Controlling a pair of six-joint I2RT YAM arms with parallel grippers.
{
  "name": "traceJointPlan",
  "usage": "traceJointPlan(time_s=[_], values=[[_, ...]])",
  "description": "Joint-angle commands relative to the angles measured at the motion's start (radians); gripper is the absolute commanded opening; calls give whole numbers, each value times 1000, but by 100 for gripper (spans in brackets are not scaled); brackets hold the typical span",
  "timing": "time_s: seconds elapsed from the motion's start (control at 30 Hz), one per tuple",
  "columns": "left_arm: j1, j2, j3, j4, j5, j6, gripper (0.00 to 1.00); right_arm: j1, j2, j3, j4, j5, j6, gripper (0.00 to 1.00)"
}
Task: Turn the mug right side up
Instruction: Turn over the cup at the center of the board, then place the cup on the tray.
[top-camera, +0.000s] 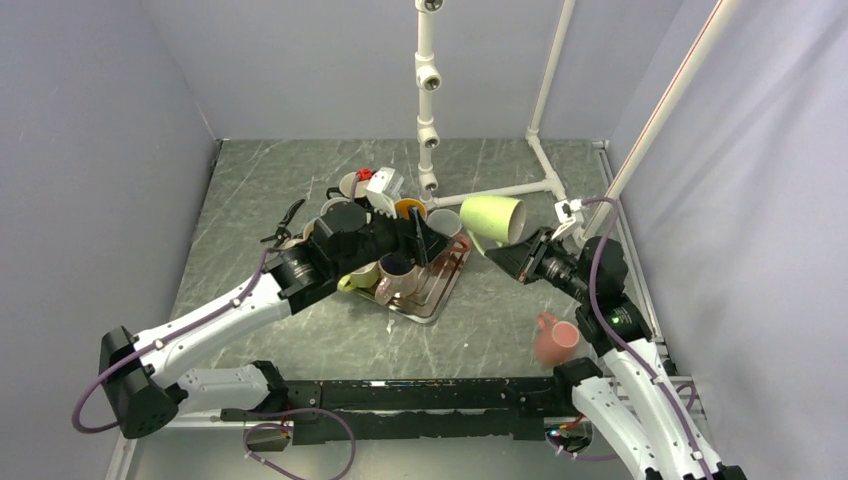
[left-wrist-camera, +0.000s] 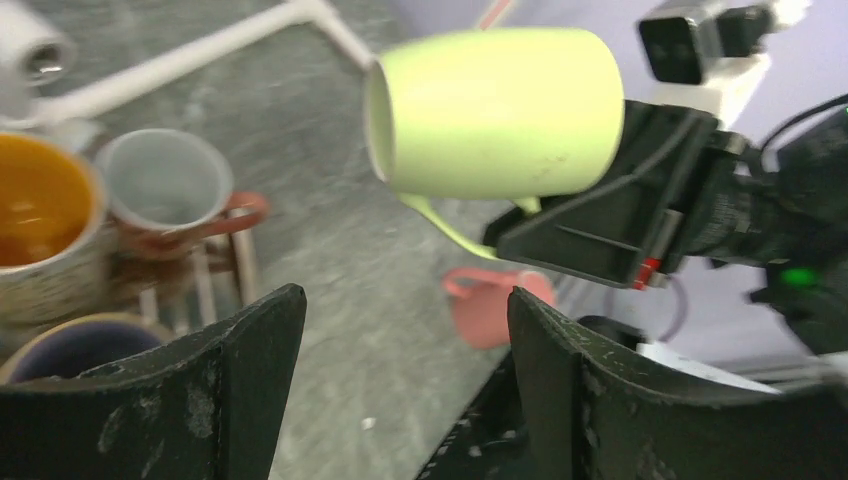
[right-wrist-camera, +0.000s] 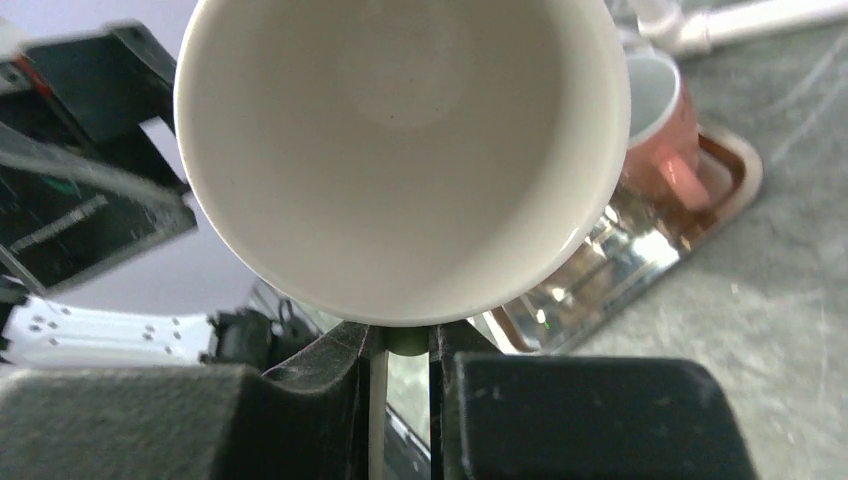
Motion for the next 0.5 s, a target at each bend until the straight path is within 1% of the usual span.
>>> traceJointPlan(time_s=[0.0, 0.13, 0.17, 0.23, 0.3, 0.33, 0.4, 0.47], values=[[-1, -96, -15, -200, -202, 136, 78, 53, 22, 97, -206, 22, -183, 0], [-1, -140, -31, -250, -286, 154, 78, 122, 69, 107, -294, 165, -195, 0], [-1, -141, -26, -270, -307, 162, 78, 150, 85, 103, -298, 189, -195, 0], [-1, -134, -12, -324, -351, 160, 78, 219, 130, 105, -317, 282, -199, 0], [0, -131, -3, -364, -386, 155, 78, 299, 176, 118, -354, 412, -207, 0], [0, -134, -5, -376, -396, 152, 78, 349, 198, 127, -378, 469, -208, 0], [-1, -147, -17, -377, -403, 151, 78, 399, 244, 138, -394, 548, -213, 0], [0, -160, -32, -367, -404, 154, 79, 436, 279, 142, -391, 588, -223, 0]])
